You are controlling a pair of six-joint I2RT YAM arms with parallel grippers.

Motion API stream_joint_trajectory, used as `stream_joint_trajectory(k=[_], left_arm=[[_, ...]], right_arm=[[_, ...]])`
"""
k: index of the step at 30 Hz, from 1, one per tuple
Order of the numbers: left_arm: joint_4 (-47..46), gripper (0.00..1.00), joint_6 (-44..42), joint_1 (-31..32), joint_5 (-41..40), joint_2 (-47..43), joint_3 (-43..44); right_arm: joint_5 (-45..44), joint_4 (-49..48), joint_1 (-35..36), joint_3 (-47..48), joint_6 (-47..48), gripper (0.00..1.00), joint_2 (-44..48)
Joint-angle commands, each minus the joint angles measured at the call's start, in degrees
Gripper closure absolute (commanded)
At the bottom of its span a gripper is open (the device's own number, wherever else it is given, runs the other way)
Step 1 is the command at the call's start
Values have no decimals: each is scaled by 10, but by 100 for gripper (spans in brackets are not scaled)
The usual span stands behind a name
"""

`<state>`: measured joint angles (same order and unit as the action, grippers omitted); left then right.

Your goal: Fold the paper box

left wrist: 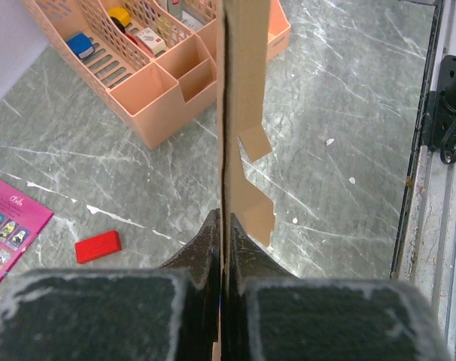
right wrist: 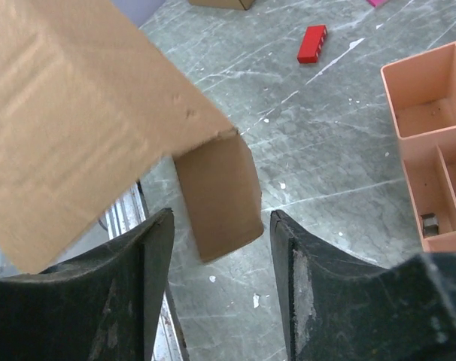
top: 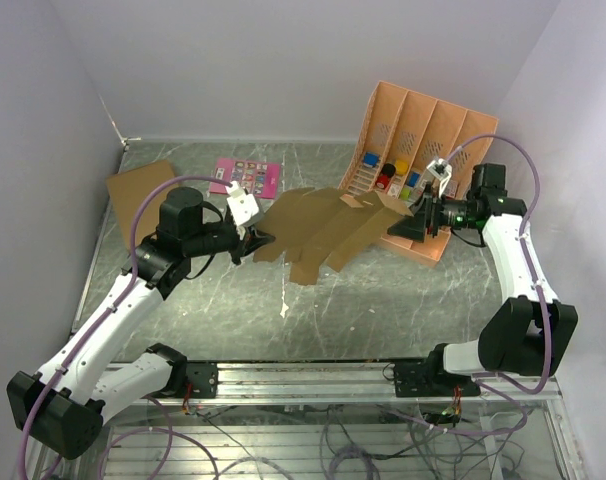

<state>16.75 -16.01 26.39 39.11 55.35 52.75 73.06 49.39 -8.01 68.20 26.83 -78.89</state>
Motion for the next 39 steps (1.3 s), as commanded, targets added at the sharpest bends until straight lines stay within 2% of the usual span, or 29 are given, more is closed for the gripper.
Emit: stream_joint_trajectory(k=[1, 6, 11, 13, 16, 21, 23, 25, 29, 33, 39], left_arm=[[-43, 93, 12, -6, 22, -7, 5], [-44, 93, 13, -6, 26, -6, 6], [-30, 93, 3, -6, 15, -10, 9], [-22, 93, -3, -6, 6, -13, 9], [-18, 93, -1, -7, 0, -12, 8], [-34, 93, 5, -7, 5, -15, -3], [-43, 93, 7, -7, 7, -16, -6], [-47, 93, 10, -8, 10, -15, -8], [-50, 93, 12, -7, 13, -16, -10], [-49, 93, 11, -8, 18, -12, -9], [-55, 93, 13, -8, 22, -7, -9]], right_arm=[[16, -38, 6, -16, -28, 49, -2], [32, -31, 6, -10, -17, 55, -12], [21, 58, -3, 20, 93, 42, -16], [-6, 104, -29, 21, 152, 38, -7], [-24, 137, -90, 8, 228, 38, 6], [-15, 250, -173, 33, 358, 41, -20], [7, 258, -178, 58, 353, 50, -42], [39, 216, -177, 72, 272, 58, -53], [93, 124, -162, 88, 135, 58, -62], [98, 136, -126, 130, 121, 52, -73], [76, 162, -82, 132, 136, 51, -69]])
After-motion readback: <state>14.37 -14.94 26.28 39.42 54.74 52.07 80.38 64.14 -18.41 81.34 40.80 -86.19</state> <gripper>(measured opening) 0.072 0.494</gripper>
